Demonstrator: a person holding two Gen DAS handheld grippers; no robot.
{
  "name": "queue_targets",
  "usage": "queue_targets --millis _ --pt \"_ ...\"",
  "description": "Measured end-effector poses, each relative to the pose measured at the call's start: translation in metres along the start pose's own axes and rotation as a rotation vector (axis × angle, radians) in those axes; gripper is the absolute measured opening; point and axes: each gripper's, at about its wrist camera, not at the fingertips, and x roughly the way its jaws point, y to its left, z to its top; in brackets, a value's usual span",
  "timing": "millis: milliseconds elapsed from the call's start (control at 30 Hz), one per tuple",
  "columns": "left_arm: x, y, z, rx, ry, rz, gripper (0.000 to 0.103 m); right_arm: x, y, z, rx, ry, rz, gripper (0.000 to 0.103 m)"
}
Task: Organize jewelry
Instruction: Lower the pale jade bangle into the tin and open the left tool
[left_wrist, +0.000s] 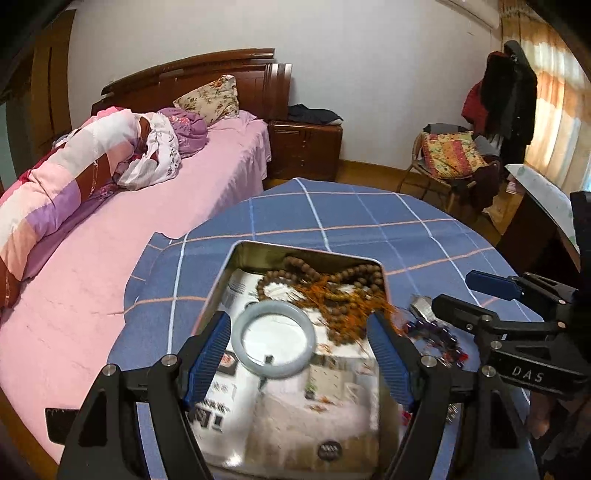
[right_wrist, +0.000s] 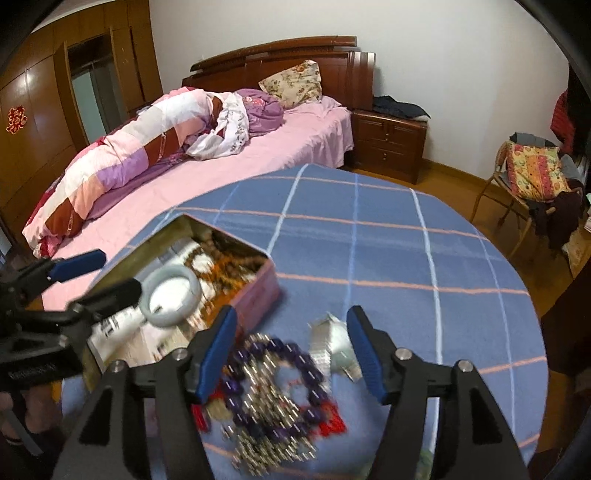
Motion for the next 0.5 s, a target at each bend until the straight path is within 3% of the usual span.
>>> queue_targets --millis 500 --pt "-0.018 -0.055 -0.028 0.068 0.006 -0.066 0.076 -0.053 -0.053 -0.060 0.068 0.012 -0.089 0.077"
